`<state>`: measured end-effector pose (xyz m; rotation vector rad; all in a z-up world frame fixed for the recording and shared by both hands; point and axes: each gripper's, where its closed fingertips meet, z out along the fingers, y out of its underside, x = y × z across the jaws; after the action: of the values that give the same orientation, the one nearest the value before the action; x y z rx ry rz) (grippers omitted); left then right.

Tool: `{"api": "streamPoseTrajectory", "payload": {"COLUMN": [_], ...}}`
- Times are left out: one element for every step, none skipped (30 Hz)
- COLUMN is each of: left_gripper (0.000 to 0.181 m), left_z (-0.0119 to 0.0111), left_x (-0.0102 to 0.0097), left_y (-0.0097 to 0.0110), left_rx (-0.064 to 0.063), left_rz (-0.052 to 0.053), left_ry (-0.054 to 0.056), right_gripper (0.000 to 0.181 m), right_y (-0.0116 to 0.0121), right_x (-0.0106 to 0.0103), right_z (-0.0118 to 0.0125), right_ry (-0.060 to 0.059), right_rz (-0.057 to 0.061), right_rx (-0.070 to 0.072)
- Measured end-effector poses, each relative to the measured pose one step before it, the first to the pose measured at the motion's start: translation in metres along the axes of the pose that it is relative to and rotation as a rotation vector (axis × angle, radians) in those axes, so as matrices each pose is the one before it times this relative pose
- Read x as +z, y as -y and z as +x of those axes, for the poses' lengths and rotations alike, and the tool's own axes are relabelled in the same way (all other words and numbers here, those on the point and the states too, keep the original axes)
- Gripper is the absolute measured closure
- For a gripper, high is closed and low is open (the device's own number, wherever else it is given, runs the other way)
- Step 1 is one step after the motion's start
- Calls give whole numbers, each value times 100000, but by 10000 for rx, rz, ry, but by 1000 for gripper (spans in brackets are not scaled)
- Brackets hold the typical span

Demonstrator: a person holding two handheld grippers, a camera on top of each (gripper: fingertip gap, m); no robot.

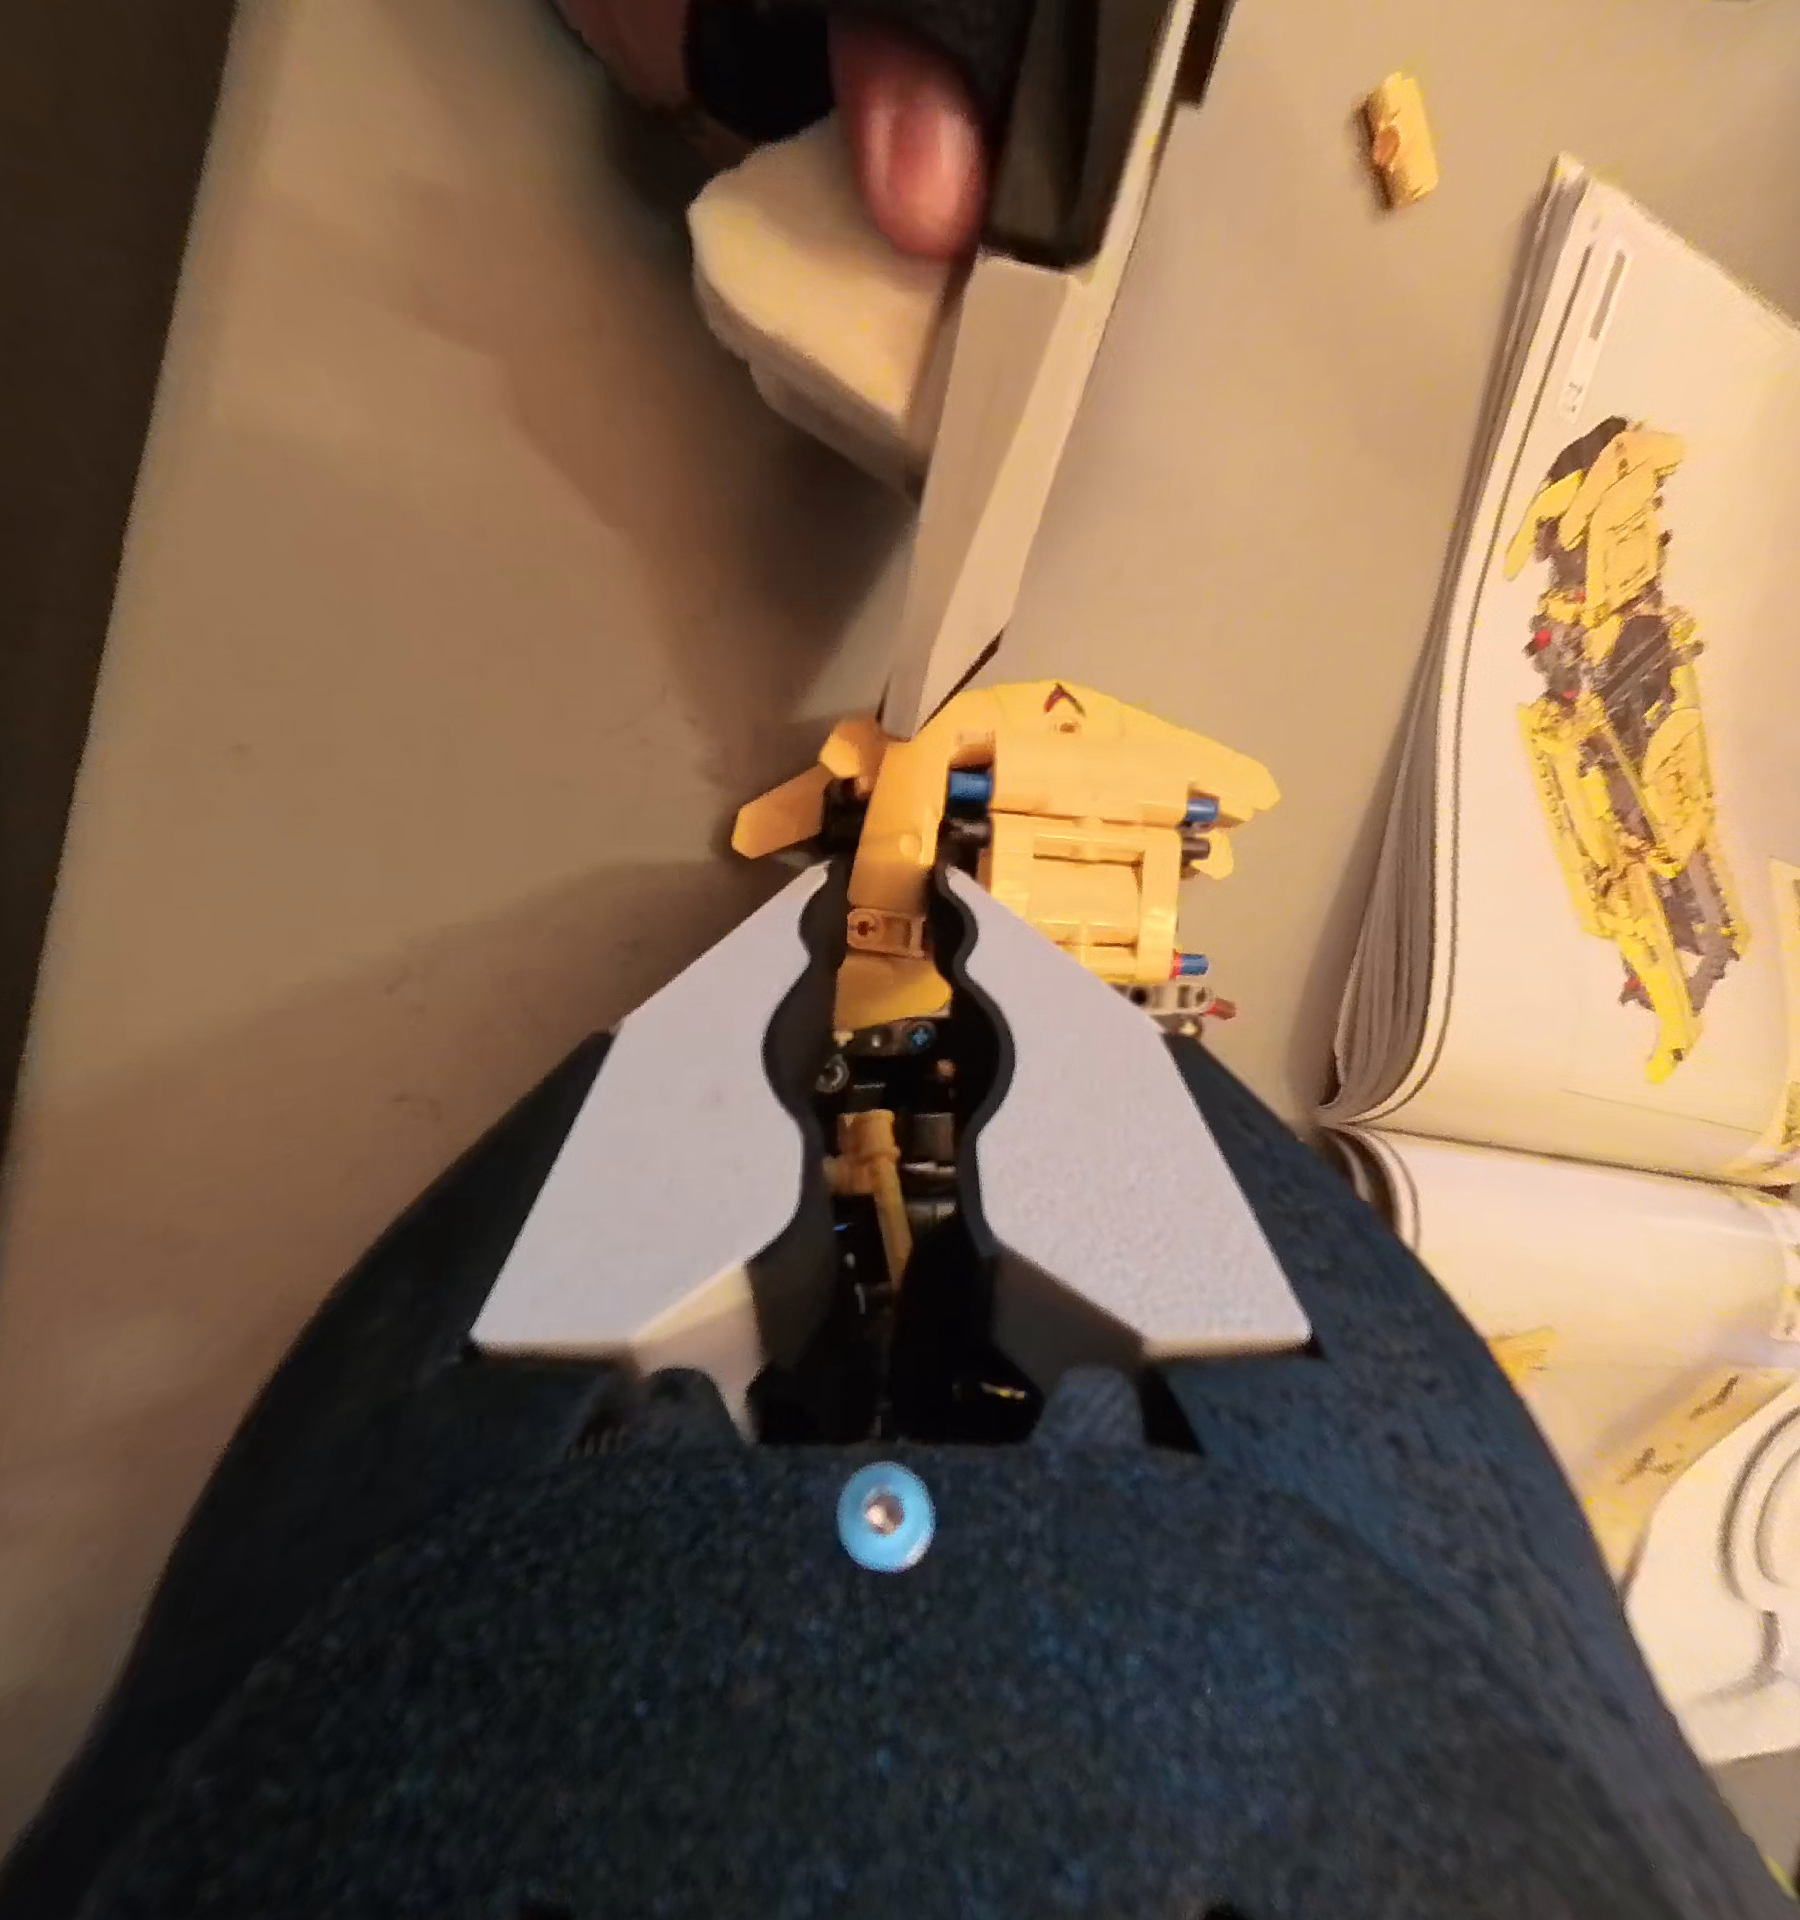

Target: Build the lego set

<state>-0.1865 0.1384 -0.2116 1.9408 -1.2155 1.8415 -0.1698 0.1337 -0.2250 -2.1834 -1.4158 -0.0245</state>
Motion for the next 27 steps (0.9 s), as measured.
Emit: {"api": "streamPoseTrajectory", "payload": {"left_gripper": [180, 180, 180, 179, 171, 164, 164, 163, 161, 161, 161, 161, 159, 160, 161, 162, 163, 164, 166, 180, 181, 181, 181, 181, 181, 181, 181], "left_z": [29, 149, 79, -88, -24, 211, -33, -401, -385, -166, 113, 390, 137, -80, -147, -69, -26, -37, -20, 91, -279, -18, -19, -33, 23, 119, 207], "left_x": [49, 65, 45, -39, -145, -262, -268, -153, -15, 75, 189, 273, 233, 26, 30, -1, 4, 8, -7, 31, 88, 24, -9, 24, -27, -95, -169], "left_y": [54, 23, -26, -49, 332, 617, 444, 189, -58, -224, -195, -189, -154, 124, 23, 62, 46, 18, -19, -167, -57, 76, 116, 61, 108, 145, 190], "left_rx": [46, 191, 359, 453, 449, 546, 765, 951, 1007, 821, 527, 286, 75, -1, -122, -218, -263, -251, -212, -237, -389, -453, -388, -343, -335, -183, 8], "left_rz": [17, -26, -109, -180, 34, 228, 121, -68, -174, -231, -151, -100, -87, 72, 8, 61, 56, 41, -3, -76, 32, 83, 116, 73, 86, 100, 93], "left_ry": [1, -25, 87, 241, 251, 173, 371, 611, 583, 418, 211, -25, 50, 95, 27, -69, -109, -93, -86, -152, 59, -171, -213, -201, -207, -200, -157], "right_gripper": [167, 167, 167, 167, 168, 167, 167, 167, 167, 167, 167, 167, 167, 167, 167, 167, 167, 167, 167, 167, 167, 167, 167, 167, 167, 167, 167], "right_y": [-59, -86, -146, -278, -81, 19, -30, 14, 20, 13, -13, -20, 4, 66, 52, 24, -2, 5, 11, 22, -44, -62, -85, -42, 9, 51, 91], "right_x": [-60, -89, -79, -20, -50, -51, 12, 13, 45, 4, -7, -53, -62, -64, -34, -37, -18, -1, 12, 22, 85, 50, 43, 8, -31, -75, -106], "right_z": [-36, 46, 29, -71, -51, -76, 47, 72, -41, -37, -57, -14, 55, 73, 86, 26, 41, 38, 63, 194, 95, 12, 31, 47, 11, 54, 45], "right_ry": [136, 47, 32, 88, 70, 66, 4, 6, 129, 163, 173, 118, 9, -69, -93, -51, -36, -4, -2, -88, -20, 16, 8, 3, 36, 42, 41], "right_rz": [-32, -55, -117, -207, -103, -60, -83, -45, -11, 18, 36, 30, -4, 20, -2, -19, -1, 3, 12, 29, -13, -14, -5, 6, 40, 74, 99], "right_rx": [153, 51, 34, 83, 82, 54, 44, 78, 152, 201, 176, 112, 17, -20, -28, -28, -27, 7, 37, 48, 19, 31, 42, 32, 38, 66, 55]}}
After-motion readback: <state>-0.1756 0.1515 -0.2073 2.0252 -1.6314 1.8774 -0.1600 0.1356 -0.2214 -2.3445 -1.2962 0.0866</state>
